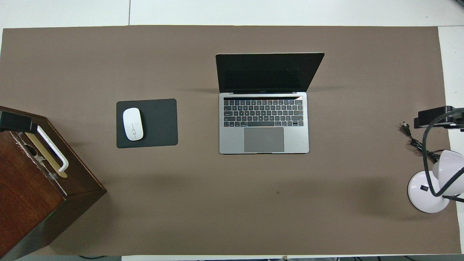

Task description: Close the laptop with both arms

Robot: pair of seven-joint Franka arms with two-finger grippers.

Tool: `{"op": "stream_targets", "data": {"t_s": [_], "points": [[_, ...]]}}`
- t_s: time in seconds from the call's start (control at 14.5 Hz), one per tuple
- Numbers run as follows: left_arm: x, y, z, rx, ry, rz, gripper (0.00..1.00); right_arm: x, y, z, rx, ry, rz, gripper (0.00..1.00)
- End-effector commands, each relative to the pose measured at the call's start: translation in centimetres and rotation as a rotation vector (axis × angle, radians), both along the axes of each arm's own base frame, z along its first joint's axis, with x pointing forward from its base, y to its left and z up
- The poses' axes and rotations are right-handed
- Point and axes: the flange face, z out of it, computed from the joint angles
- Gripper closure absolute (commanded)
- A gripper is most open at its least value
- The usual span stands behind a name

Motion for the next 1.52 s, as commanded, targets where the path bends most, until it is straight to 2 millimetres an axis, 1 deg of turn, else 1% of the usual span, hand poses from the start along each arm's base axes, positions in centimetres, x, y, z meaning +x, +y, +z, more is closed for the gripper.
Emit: {"op": "stream_targets", "data": {"t_s": [0.0,0.76,0.97,1.24,1.31,1.45], "points": [[0.0,0.4,-0.1,0.012,-0.01,0.014,0.0,-0.3,-0.2,0.1,-0.002,-0.038,0.025,0.0],[0.0,0.3,0.0,0.013,-0.015,0.012,0.0,-0.2,0.1,0.1,-0.003,-0.045,0.034,0.0],[0.0,0.3,-0.1,0.013,-0.013,0.012,0.0,0.7,-0.1,0.4,-0.004,-0.101,0.049,0.0],[0.0,0.4,0.0,0.013,-0.015,0.014,0.0,1.2,-0.5,-0.1,0.028,-0.106,0.038,0.0],[0.0,0.4,-0.1,0.013,-0.013,0.014,0.0,1.5,-0.7,-0.6,0.032,-0.094,0.044,0.0],[0.0,0.4,0.0,0.012,-0.015,0.014,0.0,1.8,-0.9,-1.1,0.045,-0.087,0.053,0.0]]}}
